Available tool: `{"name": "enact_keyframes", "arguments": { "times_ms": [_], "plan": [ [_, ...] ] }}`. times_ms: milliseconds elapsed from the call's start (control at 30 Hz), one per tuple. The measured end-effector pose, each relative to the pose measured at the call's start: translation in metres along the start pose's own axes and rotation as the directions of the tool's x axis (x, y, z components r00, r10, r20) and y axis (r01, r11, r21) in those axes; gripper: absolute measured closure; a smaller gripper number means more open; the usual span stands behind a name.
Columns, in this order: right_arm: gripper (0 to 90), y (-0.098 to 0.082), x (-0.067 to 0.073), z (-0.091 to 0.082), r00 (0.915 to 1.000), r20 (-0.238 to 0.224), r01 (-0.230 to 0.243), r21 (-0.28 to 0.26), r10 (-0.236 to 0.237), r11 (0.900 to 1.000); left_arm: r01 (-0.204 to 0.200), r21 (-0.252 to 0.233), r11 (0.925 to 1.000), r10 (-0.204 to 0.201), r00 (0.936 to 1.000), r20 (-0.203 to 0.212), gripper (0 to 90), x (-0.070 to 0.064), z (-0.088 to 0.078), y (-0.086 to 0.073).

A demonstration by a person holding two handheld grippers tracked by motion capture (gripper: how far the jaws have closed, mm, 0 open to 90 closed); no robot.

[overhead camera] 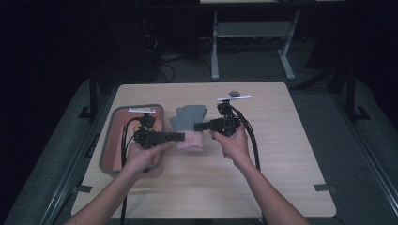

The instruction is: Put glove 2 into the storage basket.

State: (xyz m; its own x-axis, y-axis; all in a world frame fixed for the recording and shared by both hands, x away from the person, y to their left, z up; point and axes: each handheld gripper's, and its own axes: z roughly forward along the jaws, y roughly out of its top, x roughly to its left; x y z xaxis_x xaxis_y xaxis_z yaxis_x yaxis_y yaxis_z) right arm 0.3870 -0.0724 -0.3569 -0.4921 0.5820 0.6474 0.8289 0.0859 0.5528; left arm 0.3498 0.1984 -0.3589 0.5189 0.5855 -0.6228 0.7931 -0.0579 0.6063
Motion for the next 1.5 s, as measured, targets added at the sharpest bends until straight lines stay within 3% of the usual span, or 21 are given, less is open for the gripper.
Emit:
{"name": "enact_keyframes", "arguments": {
  "times_ms": [967,1500],
  "plan": [
    [77.7,0.023,0.031,0.032,0.9972,-0.054,0.053,0.018,-0.051,0.998,-0.007,-0.03,0.9995,0.006,0.9992,-0.041,66.8,0.013,-0.044,0.005],
    [77.7,0.033,0.044,0.052,0.9935,-0.093,0.069,0.033,-0.066,0.997,0.015,-0.049,0.9987,-0.018,0.998,-0.061,67.5,0.024,-0.07,0.007]
  ]
}}
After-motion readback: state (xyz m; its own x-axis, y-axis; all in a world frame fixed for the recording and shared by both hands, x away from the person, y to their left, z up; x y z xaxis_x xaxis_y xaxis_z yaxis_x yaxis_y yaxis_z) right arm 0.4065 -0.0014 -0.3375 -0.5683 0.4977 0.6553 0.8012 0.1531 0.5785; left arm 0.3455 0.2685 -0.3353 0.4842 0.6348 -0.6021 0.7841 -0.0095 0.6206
